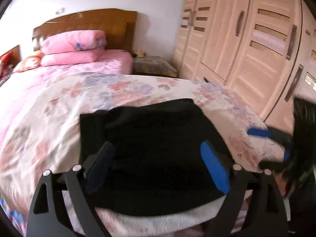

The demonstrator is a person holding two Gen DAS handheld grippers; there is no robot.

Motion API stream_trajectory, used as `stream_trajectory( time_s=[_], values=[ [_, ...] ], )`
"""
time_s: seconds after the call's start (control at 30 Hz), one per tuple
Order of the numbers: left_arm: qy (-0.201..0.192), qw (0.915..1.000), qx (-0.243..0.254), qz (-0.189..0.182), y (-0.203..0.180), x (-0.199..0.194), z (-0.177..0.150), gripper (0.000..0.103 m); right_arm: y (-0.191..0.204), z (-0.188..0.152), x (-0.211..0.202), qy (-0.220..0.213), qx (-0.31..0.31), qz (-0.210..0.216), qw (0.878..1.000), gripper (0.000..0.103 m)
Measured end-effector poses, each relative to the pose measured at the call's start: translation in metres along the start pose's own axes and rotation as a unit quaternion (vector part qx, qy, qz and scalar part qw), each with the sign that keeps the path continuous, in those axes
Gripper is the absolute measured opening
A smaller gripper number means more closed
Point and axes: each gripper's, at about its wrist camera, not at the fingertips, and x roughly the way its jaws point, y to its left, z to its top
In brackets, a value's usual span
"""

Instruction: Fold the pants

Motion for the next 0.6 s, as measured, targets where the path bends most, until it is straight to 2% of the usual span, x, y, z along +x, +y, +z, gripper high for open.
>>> stream_trajectory(
  time_s=[0.03, 0.07, 0.1, 0.17, 0.27, 0.33, 0.37, 0.43, 0.47, 0.53, 0.6],
  values=[
    [0.014, 0.9999, 0.0, -0.003, 0.001, 0.01, 0.003, 0.092, -0.008, 0.013, 0.008, 0.012, 0.007, 0.047, 0.999, 0.099],
    [0.038, 0.9992, -0.009, 0.01, 0.007, 0.028, 0.003, 0.092, -0.024, 0.029, 0.028, 0.036, 0.025, 0.117, 0.992, 0.099],
    [0.07, 0.9969, -0.024, 0.029, 0.016, 0.044, -0.002, 0.092, -0.037, 0.039, 0.044, 0.05, 0.043, 0.146, 0.987, 0.099],
    [0.106, 0.992, -0.062, 0.03, 0.033, 0.067, -0.014, 0.092, -0.063, 0.054, 0.09, 0.103, 0.098, 0.179, 0.974, 0.099],
    [0.084, 0.9947, -0.058, 0.017, 0.037, 0.063, -0.025, 0.092, -0.079, 0.066, 0.149, 0.17, 0.118, 0.225, 0.952, 0.099],
    [0.087, 0.9947, -0.048, 0.025, 0.034, 0.063, -0.026, 0.092, -0.079, 0.074, 0.176, 0.2, 0.089, 0.191, 0.957, 0.099],
    [0.09, 0.9947, -0.038, 0.032, 0.03, 0.064, -0.027, 0.093, -0.084, 0.083, 0.187, 0.202, 0.078, 0.175, 0.96, 0.099],
    [0.092, 0.9947, -0.026, 0.039, 0.025, 0.068, -0.027, 0.096, -0.103, 0.105, 0.194, 0.173, 0.11, 0.136, 0.969, 0.099],
    [0.091, 0.9948, -0.025, 0.039, 0.024, 0.069, -0.025, 0.098, -0.113, 0.118, 0.19, 0.142, 0.145, 0.126, 0.971, 0.099],
    [0.088, 0.995, -0.024, 0.04, 0.024, 0.07, -0.024, 0.099, -0.106, 0.126, 0.183, 0.121, 0.161, 0.172, 0.964, 0.099],
    [0.085, 0.9952, -0.026, 0.041, 0.025, 0.071, -0.023, 0.1, -0.085, 0.124, 0.188, 0.147, 0.132, 0.203, 0.959, 0.099]
  ],
)
